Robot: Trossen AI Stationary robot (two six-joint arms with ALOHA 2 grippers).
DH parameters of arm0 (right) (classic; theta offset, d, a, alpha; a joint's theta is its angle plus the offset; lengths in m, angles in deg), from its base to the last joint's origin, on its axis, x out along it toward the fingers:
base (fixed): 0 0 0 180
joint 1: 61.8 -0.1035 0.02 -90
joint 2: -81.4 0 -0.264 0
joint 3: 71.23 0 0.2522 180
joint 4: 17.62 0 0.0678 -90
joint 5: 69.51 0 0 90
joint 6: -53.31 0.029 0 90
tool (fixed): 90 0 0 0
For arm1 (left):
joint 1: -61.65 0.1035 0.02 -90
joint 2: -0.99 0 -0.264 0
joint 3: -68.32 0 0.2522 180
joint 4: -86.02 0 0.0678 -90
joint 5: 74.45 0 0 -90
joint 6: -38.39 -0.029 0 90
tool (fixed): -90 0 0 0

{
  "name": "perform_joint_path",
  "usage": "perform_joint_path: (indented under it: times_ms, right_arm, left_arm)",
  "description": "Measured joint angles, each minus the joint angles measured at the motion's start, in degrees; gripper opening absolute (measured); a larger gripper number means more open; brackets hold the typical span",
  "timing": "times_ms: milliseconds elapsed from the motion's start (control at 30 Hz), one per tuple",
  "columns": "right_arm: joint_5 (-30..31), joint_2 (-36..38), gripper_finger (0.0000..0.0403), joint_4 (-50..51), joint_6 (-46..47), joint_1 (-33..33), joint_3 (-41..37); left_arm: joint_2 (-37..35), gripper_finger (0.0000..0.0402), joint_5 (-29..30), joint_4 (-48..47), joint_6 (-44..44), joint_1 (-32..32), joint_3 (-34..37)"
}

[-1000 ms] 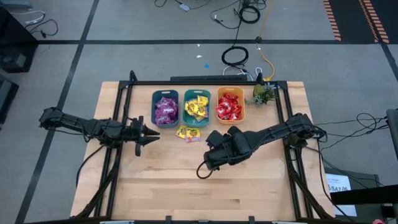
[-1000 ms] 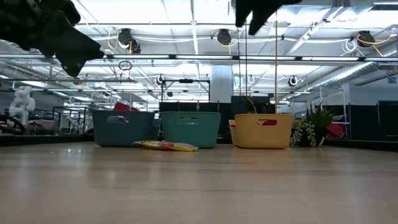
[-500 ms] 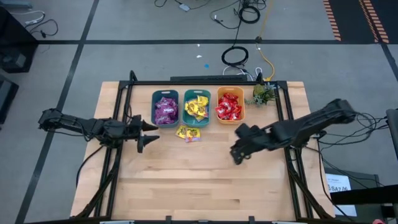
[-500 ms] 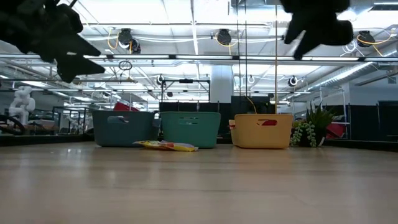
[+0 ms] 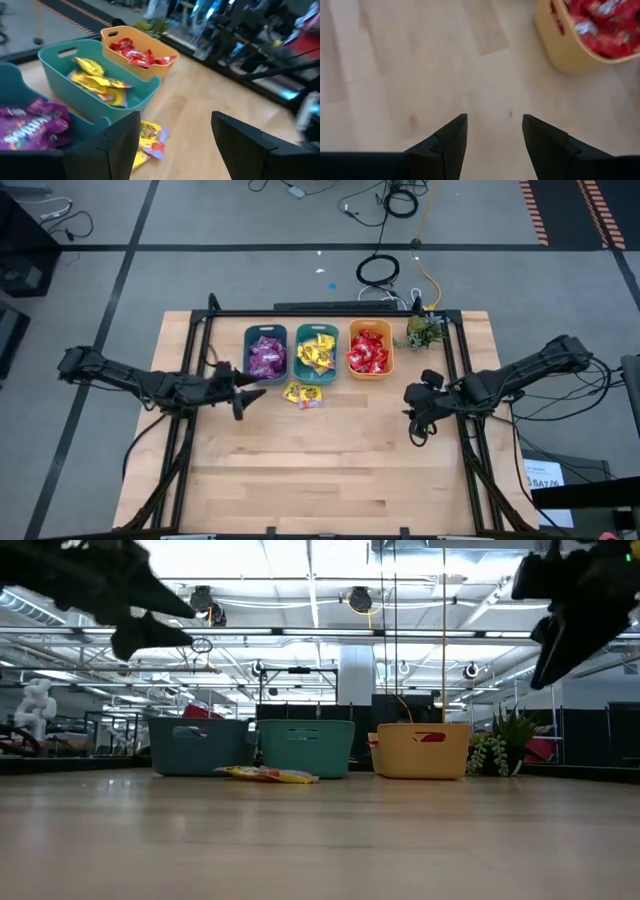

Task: Sort candy
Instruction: Put the yellow candy into the green bin

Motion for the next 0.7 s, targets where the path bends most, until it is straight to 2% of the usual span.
perform_joint_path:
  times_ms: [67,267,400,567,700]
  right_arm:
    - [2.39,1.61,0.0183,-4.24,-2.22,0.01,-3.89]
    - [2.39,9.88,0.0183,-25.0,-10.83,0.02,-18.05]
    - [-0.71,17.47,0.0183,-36.45,-14.26,1.9,-25.58]
    - [-8.73,28.15,0.0183,-37.92,-16.07,6.71,-31.55]
    - [-9.45,36.12,0.0183,-38.0,-18.67,9.62,-34.13]
  left_arm:
    - [5.54,0.0254,2.45,-0.73,-1.39,-0.9,-3.54]
    - [24.41,0.0254,9.08,-4.01,-3.08,-2.77,-16.76]
    - [34.27,0.0254,10.18,-8.96,-1.35,-2.75,-24.92]
    - [43.33,0.0253,10.14,-17.56,6.9,-1.55,-34.28]
    - [47.39,0.0253,9.39,-19.94,10.62,-1.04,-38.87]
